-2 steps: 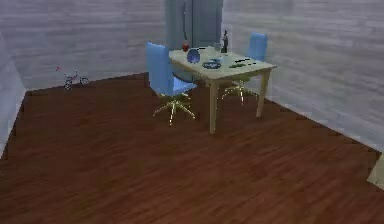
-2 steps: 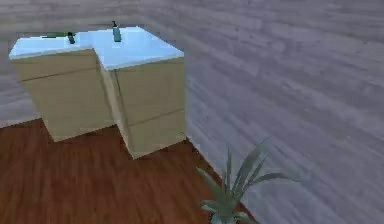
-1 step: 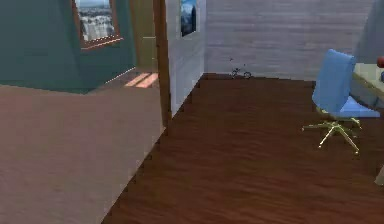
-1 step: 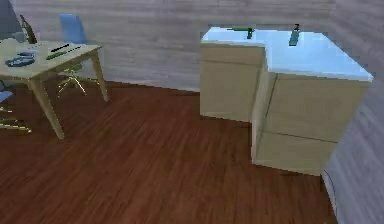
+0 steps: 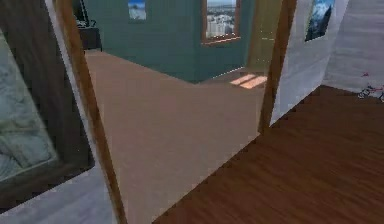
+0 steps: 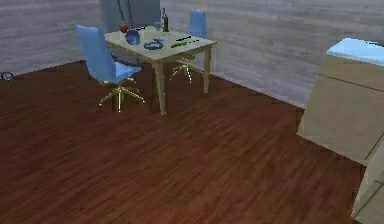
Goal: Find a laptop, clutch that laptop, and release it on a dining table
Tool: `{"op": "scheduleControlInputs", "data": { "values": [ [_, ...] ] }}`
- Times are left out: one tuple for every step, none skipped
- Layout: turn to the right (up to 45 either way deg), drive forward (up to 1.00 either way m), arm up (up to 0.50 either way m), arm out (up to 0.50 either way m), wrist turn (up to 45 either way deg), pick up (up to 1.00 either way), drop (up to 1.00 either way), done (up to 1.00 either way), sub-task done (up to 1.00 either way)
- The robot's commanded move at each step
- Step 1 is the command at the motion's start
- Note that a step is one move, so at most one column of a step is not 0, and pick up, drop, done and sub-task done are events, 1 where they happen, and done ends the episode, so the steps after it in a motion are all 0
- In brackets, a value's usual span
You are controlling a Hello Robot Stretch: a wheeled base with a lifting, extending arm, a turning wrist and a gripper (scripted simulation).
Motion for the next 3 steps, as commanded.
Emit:
{"op": "scheduleControlInputs", "data": {
  "values": [
    [0.0, 0.1, 0.0, 0.0, 0.0, 0.0, 0.0, 0.0, 0.0],
    [12.0, 0.0, 0.0, 0.0, 0.0, 0.0, 0.0, 0.0, 0.0],
    [0.0, 0.95, 0.0, 0.0, 0.0, 0.0, 0.0, 0.0, 0.0]
  ]
}}
